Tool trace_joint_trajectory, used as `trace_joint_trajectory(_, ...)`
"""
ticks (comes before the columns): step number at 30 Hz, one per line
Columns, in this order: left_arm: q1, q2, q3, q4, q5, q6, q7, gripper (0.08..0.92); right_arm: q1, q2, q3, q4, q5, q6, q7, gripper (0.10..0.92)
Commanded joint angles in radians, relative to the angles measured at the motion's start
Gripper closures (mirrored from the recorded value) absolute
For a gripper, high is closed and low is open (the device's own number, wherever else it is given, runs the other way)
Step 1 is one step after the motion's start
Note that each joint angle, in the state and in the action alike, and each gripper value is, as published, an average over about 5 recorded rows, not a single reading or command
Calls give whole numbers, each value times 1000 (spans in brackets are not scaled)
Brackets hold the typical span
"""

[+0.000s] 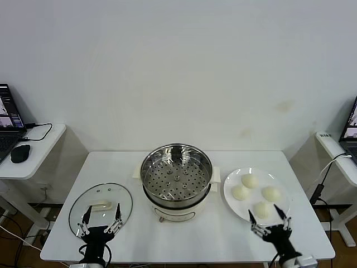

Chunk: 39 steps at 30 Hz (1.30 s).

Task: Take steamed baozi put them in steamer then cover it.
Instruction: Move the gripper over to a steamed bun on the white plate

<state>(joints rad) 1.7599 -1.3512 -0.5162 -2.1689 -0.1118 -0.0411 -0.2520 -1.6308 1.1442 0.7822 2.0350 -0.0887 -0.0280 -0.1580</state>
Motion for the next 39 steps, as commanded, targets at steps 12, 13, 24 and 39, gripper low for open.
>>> trace_joint_trajectory(12,-5,4,-28,7,62,-37,7,177,649,-593,-264,-388,-306,-63,-442,203)
trace_joint_trajectory(13,-3,3,-28,7,67,-40,6,177,700,-615,-312,-409,-280,-73,-478,203)
trace_joint_trajectory(24,11,-5,-24,-2,102,-55,-7,177,1237,-705,-907,-657,-91,-52,-841,203)
trace_joint_trajectory(39,10,-9,-37,5,111,-53,-16,177,1558,-577,-1369,-799,-54,-44,-912,202)
